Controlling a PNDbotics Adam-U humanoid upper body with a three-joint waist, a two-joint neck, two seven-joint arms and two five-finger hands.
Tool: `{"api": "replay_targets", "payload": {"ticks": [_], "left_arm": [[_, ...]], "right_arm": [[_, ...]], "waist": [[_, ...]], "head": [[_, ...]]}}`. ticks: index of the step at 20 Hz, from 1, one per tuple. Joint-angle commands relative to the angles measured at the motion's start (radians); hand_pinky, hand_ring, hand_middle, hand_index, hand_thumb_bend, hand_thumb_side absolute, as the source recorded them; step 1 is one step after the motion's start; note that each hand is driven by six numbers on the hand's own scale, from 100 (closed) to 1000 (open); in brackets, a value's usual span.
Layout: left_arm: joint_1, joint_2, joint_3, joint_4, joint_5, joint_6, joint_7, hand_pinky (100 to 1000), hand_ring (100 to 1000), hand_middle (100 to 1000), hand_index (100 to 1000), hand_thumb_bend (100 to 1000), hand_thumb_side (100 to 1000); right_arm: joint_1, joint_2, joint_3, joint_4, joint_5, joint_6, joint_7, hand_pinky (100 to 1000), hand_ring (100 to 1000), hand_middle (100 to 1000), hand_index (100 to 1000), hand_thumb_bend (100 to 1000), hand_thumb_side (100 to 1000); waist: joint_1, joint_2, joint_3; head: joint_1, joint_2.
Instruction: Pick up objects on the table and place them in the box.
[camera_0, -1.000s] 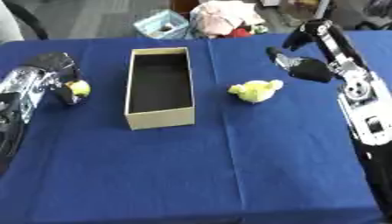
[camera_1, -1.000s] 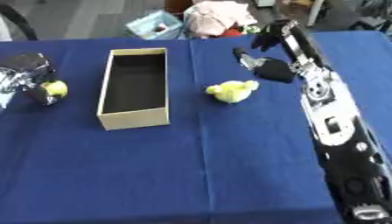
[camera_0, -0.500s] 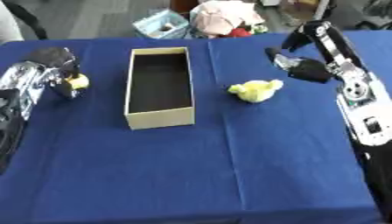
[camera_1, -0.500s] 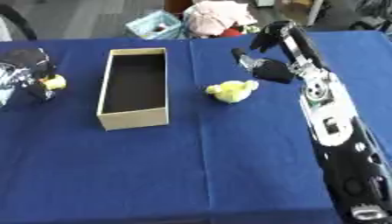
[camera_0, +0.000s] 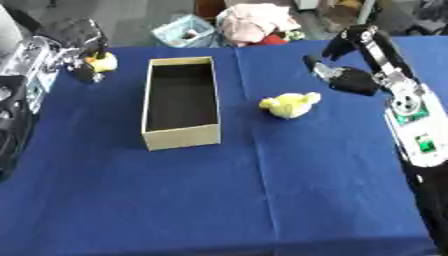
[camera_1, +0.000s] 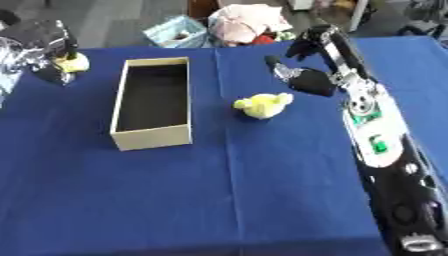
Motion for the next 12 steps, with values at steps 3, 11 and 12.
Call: {"api": "replay_targets", "payload": {"ticks": [3, 11, 12], "left_arm": [[-0.041, -0.034, -0.05, -0.064, 0.005, -0.051, -0.018, 497, 358, 354, 452, 244, 100], [-0.033, -0.101, -0.099, -0.052, -0.005, -0.1, -0.056, 508, 372, 368, 465, 238, 100], [-0.03, -0.108, -0.102, -0.046, -0.007, -0.103, -0.059, 510, 376, 372, 468, 241, 100]], "right_arm": [[-0.019, 0.0, 0.002, -0.005, 0.011, -0.006, 0.004, 674, 551, 512, 534, 385, 519], [-0.022, 0.007, 0.004, -0.003, 0.013, -0.008, 0.007, 674, 551, 512, 534, 384, 520], [-0.022, 0.008, 0.004, -0.003, 0.013, -0.009, 0.007, 674, 551, 512, 534, 385, 520]], "waist": [[0.0, -0.02, -0.006], [0.0, -0.019, -0.015], [0.0, -0.019, -0.016]], "head": [[0.009, 0.006], [0.019, 0.006], [0.019, 0.006]]}}
